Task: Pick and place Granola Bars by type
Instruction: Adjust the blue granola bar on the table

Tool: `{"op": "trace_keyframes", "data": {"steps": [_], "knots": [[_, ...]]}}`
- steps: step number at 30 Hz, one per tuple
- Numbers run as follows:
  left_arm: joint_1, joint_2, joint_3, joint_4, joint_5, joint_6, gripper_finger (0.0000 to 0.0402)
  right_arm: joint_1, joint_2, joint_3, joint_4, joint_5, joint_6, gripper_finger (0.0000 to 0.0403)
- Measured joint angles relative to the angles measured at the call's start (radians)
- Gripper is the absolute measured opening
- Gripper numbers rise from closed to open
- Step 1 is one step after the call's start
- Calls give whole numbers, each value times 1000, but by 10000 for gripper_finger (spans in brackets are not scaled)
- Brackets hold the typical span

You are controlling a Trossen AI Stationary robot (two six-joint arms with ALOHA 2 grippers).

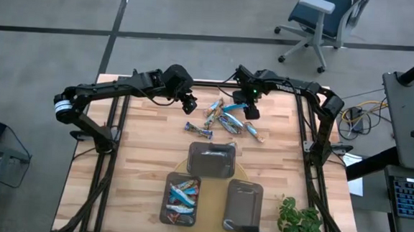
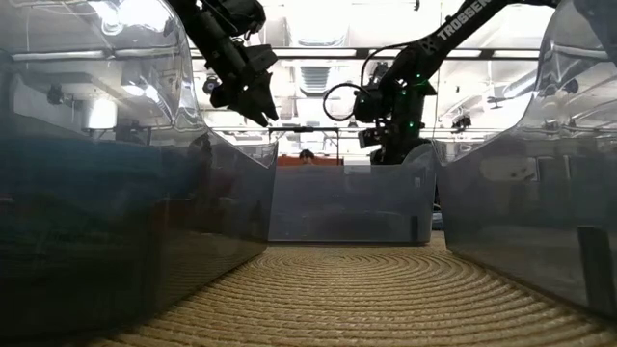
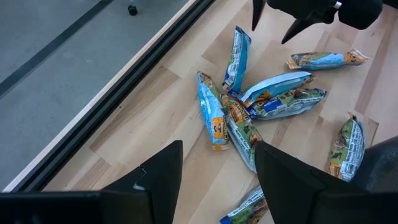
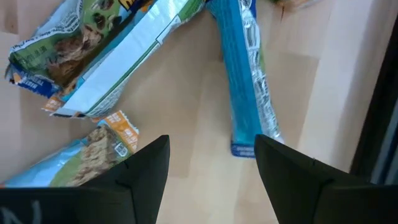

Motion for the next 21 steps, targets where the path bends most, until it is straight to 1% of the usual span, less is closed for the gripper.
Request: {"op": "trace_keyframes", "data": {"steps": [17, 19, 21], "knots": [[0, 0, 0, 0, 0, -2, 183, 0, -3, -10, -133, 1, 233, 226], [0, 0, 0, 0, 0, -1, 183, 0, -3, -10, -142, -3, 245, 226], [0, 0, 0, 0, 0, 3, 183, 2, -3, -10, -142, -31, 237, 226]]}}
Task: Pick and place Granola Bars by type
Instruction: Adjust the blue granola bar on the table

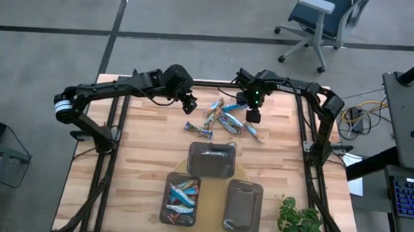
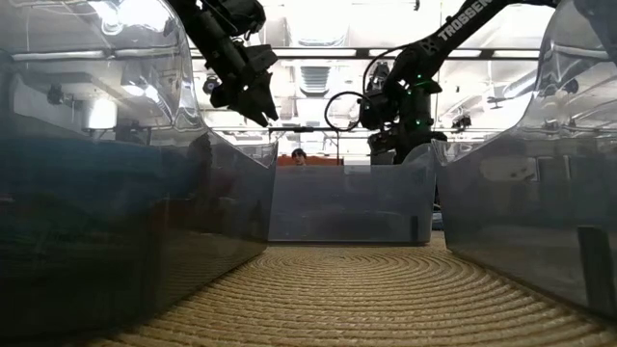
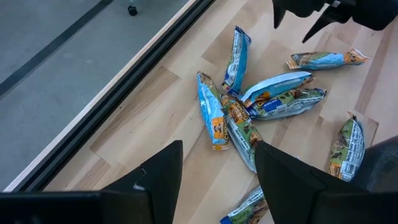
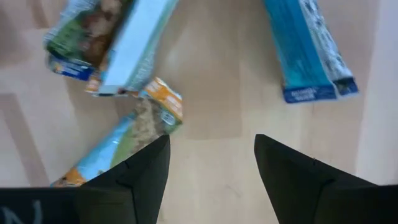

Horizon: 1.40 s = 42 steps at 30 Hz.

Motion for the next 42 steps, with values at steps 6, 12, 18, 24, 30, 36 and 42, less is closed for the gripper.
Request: {"op": "trace_keyframes", "data": {"steps": [6, 12, 18, 24, 30, 36, 42], "knots": [[0, 0, 0, 2, 0, 6, 183, 5, -1, 6, 22, -16, -56, 226], [-1, 0, 0, 3, 0, 5, 183, 4, -1, 34, 52, -4, -124, 226], [-1, 0, 0, 3, 0, -2, 183, -13, -3, 78, 61, 53, -216, 226], [-1, 0, 0, 3, 0, -10, 183, -66, -21, 75, 50, -96, -88, 226], [-1, 0, 0, 4, 0, -10, 183, -69, -62, 63, -5, -102, 37, 226], [-1, 0, 0, 6, 0, -18, 183, -61, -190, -71, 88, -211, 133, 226], [-1, 0, 0, 12, 0, -34, 183, -59, -376, -329, 437, -199, 316, 226]]}}
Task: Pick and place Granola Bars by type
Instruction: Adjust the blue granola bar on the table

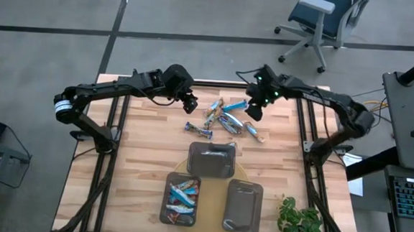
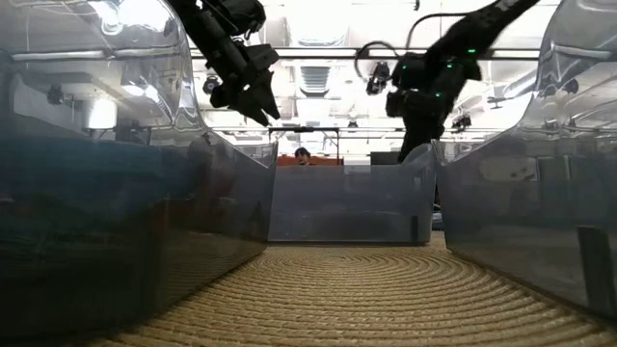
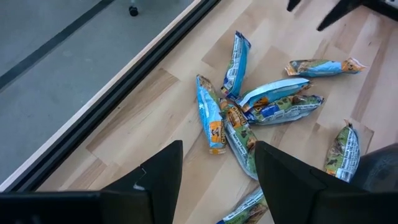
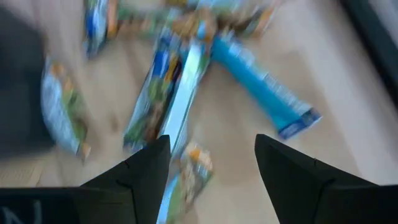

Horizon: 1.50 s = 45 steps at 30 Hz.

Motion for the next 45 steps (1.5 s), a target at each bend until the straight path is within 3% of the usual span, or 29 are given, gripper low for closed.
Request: {"op": "trace_keyframes", "data": {"steps": [3, 7, 15, 28, 32, 39, 45], "knots": [[0, 0, 0, 7, 0, 0, 183, 0, -74, -112, 170, 70, 88, 226], [0, 0, 0, 17, 0, 0, 183, -14, -106, -162, 191, 208, 197, 226], [0, 0, 0, 59, 0, -31, 183, -22, -60, -215, 178, 215, 545, 226], [0, 0, 0, 67, 0, -38, 183, -29, 90, -188, 307, 269, 649, 221], [0, 0, 0, 66, 0, -42, 183, -28, 104, -170, 308, 269, 644, 179], [0, 0, 0, 66, 0, -42, 183, -29, 68, -176, 312, 345, 620, 25], [0, 0, 0, 67, 0, -42, 183, -29, 112, -173, 330, 373, 608, 8]]}}
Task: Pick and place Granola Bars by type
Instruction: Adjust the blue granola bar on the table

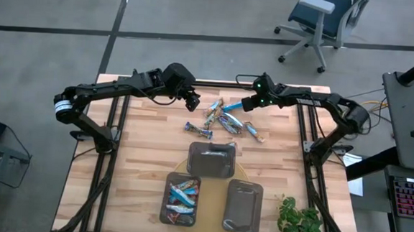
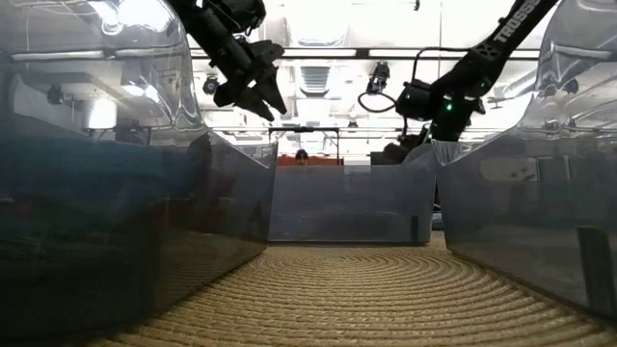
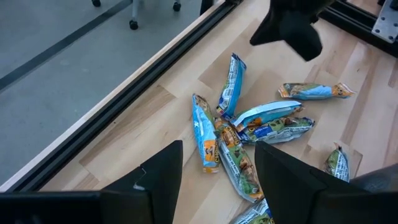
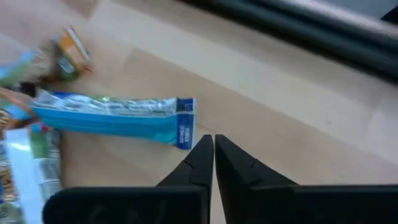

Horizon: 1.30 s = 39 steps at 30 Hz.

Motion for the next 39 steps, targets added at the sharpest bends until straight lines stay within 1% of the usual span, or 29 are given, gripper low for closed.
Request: {"op": "trace_keyframes", "data": {"steps": [5, 10, 20, 29, 35, 39], "knots": [[0, 0, 0, 0, 0, 1, 183, 0, 61, 0, 29, 0, 23, 8], [0, 0, 0, 0, 0, 1, 183, 0, 86, 9, 52, -8, 39, 8], [0, 0, 0, 0, 0, 1, 183, 1, 90, 16, 47, -43, 51, 8], [0, 0, 0, 0, 0, 1, 183, 41, 88, 15, 22, -135, 37, 8], [0, 0, 0, 0, 0, -4, 183, 51, 90, 15, 25, -135, 54, 8], [0, 0, 0, 0, 0, -13, 183, 59, 119, 17, 22, -139, 60, 8]]}}
